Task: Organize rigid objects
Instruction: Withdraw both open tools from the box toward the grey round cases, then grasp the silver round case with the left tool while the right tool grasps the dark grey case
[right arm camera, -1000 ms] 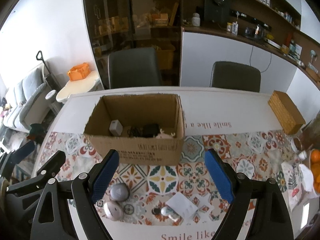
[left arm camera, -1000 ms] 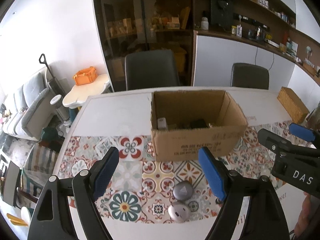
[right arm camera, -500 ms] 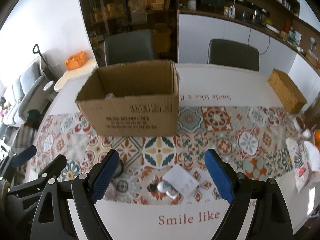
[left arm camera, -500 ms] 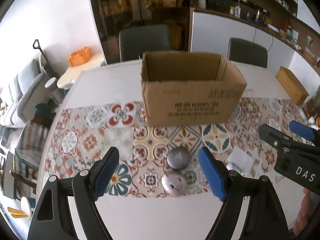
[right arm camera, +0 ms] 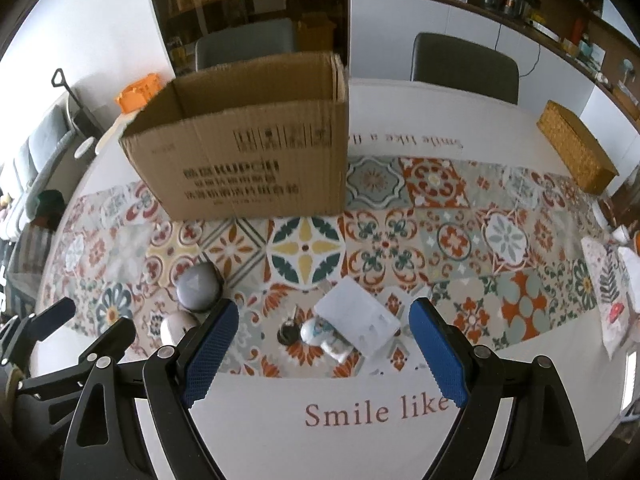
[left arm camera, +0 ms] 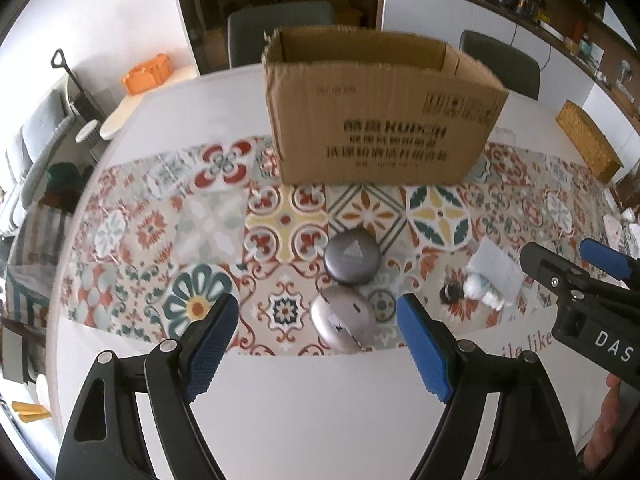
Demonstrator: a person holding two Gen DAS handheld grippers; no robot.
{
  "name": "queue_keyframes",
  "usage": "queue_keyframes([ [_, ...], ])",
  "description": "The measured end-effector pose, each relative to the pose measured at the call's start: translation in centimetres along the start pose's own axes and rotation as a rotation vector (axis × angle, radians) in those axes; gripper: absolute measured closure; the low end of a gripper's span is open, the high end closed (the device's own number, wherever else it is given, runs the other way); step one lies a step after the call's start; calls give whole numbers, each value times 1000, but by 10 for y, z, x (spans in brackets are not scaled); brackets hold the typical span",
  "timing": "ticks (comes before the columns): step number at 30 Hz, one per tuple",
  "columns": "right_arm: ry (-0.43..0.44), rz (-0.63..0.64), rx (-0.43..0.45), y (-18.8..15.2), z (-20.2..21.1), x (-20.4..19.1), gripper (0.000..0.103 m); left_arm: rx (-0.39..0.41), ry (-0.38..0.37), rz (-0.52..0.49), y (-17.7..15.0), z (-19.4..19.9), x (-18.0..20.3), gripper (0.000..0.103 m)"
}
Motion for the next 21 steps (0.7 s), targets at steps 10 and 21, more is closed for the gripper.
queue_keyframes([
  [10,-22,-10,-74,-27,-30,5,16,-84,-43,18,-22,-42,1,22],
  [21,-56,-15,-148,-43,-59,12,16,-150,-85,-1,-24,-84,17,22],
])
Point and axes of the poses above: each gripper's, at about its wrist camera, not at the fingertips, and z roughly against the way its jaws point, x to its right, y to its top, the point moved 4 cm from there along -z, roughly the way its jaws point, and after that the axes turned 6 degrees about -z, right-handed, at the moved point
